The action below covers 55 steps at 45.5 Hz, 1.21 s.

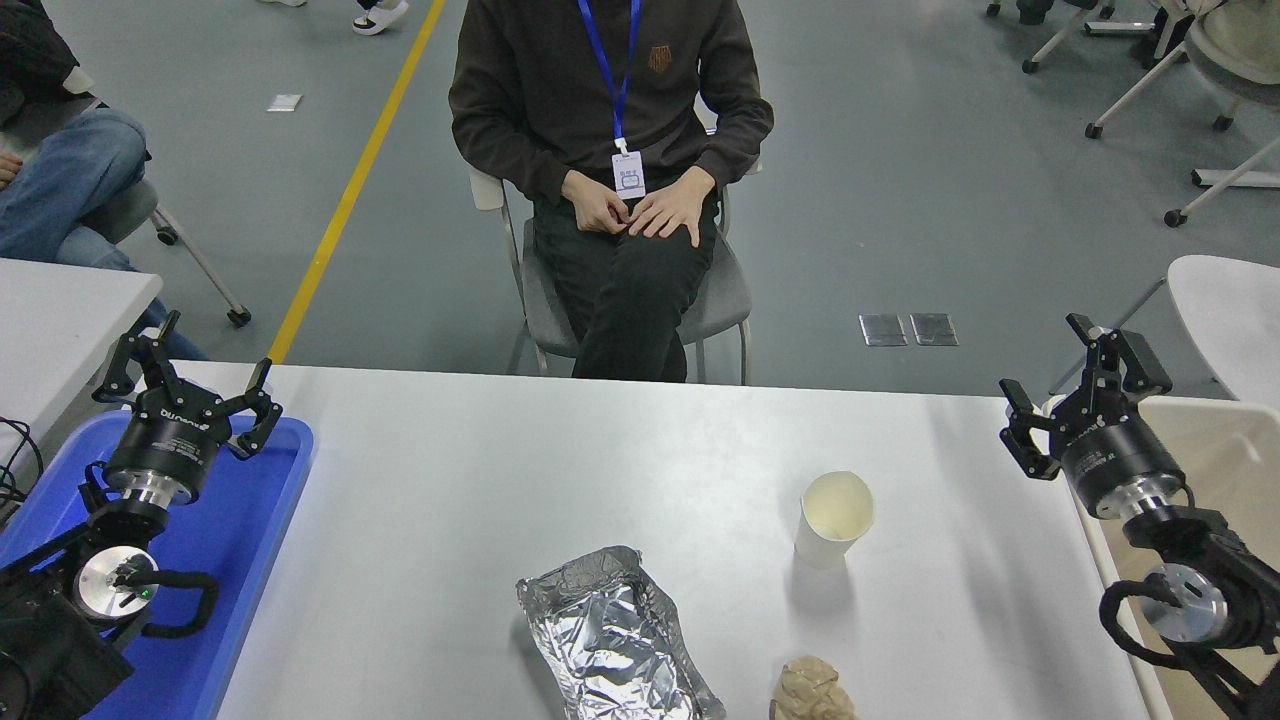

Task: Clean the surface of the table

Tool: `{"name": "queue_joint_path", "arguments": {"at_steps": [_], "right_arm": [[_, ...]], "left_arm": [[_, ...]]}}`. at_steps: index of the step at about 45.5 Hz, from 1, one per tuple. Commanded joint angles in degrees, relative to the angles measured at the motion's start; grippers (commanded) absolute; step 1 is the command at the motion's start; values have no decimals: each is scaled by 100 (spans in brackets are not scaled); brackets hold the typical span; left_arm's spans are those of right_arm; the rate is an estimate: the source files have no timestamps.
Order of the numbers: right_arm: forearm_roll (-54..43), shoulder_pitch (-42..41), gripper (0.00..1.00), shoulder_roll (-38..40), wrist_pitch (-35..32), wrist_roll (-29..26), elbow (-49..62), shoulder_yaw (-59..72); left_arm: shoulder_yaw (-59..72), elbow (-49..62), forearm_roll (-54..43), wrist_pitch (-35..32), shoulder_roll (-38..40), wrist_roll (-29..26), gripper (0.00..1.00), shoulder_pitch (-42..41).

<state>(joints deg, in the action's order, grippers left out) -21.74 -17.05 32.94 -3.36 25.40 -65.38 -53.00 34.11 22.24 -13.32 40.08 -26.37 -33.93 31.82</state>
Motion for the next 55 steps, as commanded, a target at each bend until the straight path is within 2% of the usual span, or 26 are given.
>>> {"name": "queue_joint_path", "arguments": {"at_steps": [1,14,17,19,27,34,41,55], "right_arm": [[-418,88,99,599,81,0,-818,290],[-637,-79,99,1188,-68,-9,-1389,290],[-1067,-158,99,1329,-138,-70,-1548,387],[-1725,-219,99,1434,-253,-246,-1636,553],[-2930,-430,99,1461,-253,-343,-1777,580],[-3845,-562,99,1531,-288,-712,-1900,834],[-3996,-1370,99,1584,-824,-870,-1882,1669],[-4584,-3216,99,1724,-851,-1160,-1803,3726]], "left_arm": [[0,0,-4,0,0,1,100,0],[0,0,-4,0,0,1,100,0],[0,0,-4,0,0,1,100,0],[0,0,-4,0,0,1,100,0],[0,0,-4,8,0,1,100,0],[0,0,5,0,0,1,100,0],[0,0,5,0,0,1,100,0],[0,0,-4,8,0,1,100,0]]}}
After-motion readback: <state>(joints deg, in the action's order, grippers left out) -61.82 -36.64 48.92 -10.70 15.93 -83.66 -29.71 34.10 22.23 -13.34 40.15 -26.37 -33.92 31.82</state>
